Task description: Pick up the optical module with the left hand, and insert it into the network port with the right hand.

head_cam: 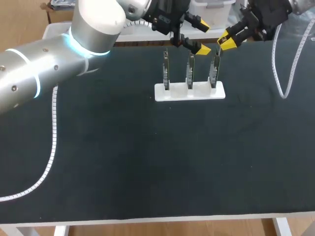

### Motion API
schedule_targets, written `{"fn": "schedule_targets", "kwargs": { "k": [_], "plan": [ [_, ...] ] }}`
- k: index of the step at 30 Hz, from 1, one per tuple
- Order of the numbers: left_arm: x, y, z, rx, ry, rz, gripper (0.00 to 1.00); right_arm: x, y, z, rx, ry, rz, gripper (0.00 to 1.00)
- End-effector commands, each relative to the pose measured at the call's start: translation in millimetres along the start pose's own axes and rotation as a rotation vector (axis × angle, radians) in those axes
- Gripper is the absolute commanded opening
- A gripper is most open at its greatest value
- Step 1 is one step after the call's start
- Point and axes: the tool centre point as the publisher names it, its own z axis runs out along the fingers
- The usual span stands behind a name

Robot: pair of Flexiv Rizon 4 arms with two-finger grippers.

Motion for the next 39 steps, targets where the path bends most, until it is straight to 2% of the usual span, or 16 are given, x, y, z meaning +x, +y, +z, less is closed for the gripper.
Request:
{"fn": "schedule_targets", "kwargs": {
  "k": [1,24,30,39],
  "plan": [
    [-0.8,0.2,0.0,0.001,0.004,-0.001,1.00,0.7,-2.7,-1.9,-0.004,0.009,0.005,0.00],
    [-0.8,0.2,0.0,0.001,0.004,-0.001,1.00,2.6,-5.0,2.7,-0.014,0.017,0.015,0.00],
    [-0.8,0.2,0.0,0.001,0.004,-0.001,1.00,-3.3,-8.9,0.4,-0.009,0.015,-0.002,0.00],
    [-0.8,0.2,0.0,0.001,0.004,-0.001,1.00,4.0,-12.2,1.6,-0.009,0.016,0.013,0.00]
  ]
}}
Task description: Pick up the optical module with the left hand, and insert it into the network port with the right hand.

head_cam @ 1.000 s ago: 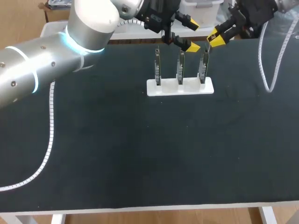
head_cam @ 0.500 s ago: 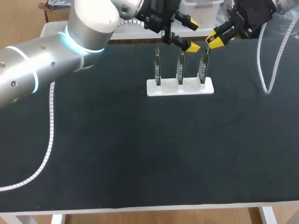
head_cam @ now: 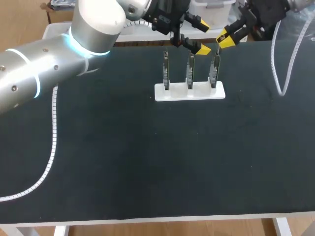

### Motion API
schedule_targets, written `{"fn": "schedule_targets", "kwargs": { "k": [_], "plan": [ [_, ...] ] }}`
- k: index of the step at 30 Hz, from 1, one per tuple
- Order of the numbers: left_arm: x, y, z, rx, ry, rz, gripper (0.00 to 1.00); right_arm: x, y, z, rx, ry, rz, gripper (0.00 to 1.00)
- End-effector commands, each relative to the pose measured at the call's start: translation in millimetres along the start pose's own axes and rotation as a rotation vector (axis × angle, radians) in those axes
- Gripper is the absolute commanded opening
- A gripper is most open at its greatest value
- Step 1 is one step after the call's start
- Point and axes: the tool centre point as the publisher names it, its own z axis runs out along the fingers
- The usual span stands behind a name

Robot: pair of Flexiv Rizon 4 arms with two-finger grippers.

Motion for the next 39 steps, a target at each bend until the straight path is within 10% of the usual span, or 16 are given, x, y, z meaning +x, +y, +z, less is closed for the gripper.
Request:
{"fn": "schedule_targets", "kwargs": {
  "k": [1,39],
  "plan": [
    [-0.8,0.2,0,0.001,0.004,-0.001,1.00,4,-5,1,-0.015,-0.007,0.006,0.00],
    [-0.8,0.2,0,0.001,0.004,-0.001,1.00,-2,-19,-3,0.012,-0.010,0.003,0.00]
  ]
}}
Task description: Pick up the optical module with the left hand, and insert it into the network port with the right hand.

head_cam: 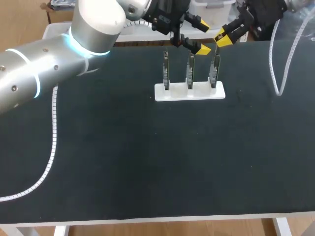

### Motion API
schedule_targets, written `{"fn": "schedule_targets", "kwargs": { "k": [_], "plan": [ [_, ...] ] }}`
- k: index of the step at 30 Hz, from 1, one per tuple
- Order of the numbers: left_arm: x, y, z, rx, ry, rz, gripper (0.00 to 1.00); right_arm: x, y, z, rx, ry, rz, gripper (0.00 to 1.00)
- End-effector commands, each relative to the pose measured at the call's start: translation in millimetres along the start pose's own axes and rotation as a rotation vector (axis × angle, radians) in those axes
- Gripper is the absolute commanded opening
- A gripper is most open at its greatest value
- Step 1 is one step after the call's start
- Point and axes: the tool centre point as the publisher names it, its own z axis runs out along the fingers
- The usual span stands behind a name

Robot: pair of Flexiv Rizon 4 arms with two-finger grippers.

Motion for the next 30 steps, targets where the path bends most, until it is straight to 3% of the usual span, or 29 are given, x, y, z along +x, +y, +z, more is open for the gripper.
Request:
{"fn": "schedule_targets", "kwargs": {
  "k": [1,30],
  "plan": [
    [-0.8,0.2,0.0,0.001,0.004,-0.001,1.00,-1.5,-5.1,-4.2,-0.015,-0.001,0.000,0.00],
    [-0.8,0.2,0.0,0.001,0.004,-0.001,1.00,4.9,-4.0,-0.4,-0.025,0.007,0.021,0.00]
  ]
}}
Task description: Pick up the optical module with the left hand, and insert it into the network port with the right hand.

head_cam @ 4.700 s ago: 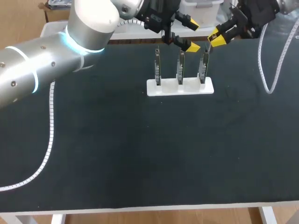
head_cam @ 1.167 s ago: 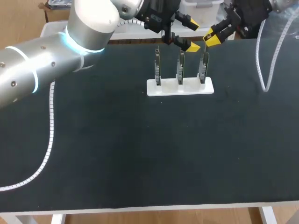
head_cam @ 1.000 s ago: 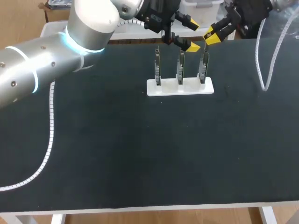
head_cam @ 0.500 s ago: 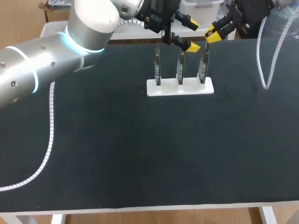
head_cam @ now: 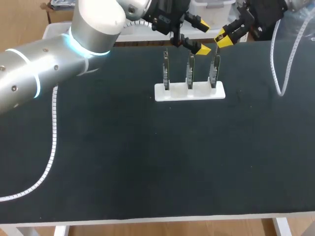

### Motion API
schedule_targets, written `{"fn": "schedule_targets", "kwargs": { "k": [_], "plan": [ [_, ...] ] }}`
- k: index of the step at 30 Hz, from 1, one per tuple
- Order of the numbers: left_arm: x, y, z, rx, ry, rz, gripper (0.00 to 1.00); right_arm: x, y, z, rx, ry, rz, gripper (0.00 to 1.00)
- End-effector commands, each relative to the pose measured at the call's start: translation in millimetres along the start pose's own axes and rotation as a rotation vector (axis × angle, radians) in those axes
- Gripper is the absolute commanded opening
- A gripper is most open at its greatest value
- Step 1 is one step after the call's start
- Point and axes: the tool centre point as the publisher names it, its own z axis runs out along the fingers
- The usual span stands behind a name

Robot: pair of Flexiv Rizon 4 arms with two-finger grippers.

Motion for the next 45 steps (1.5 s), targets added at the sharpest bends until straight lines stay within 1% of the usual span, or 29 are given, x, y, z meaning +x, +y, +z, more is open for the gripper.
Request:
{"fn": "schedule_targets", "kwargs": {
  "k": [1,7,24,35,45],
  "plan": [
    [-0.8,0.2,0.0,0.001,0.004,-0.001,1.00,1.1,-7.1,-3.1,-0.013,-0.001,0.003,0.00],
    [-0.8,0.2,0.0,0.001,0.004,-0.001,1.00,1.0,-5.7,-5.4,-0.008,0.001,0.005,0.00],
    [-0.8,0.2,0.0,0.001,0.004,-0.001,1.00,9.2,-7.4,-1.7,-0.012,0.002,0.033,0.00],
    [-0.8,0.2,0.0,0.001,0.004,-0.001,1.00,7.5,-10.8,-3.0,-0.018,0.016,0.025,0.00],
    [-0.8,0.2,0.0,0.001,0.004,-0.001,1.00,4.7,-13.2,-0.5,-0.041,0.039,0.021,0.00]
  ]
}}
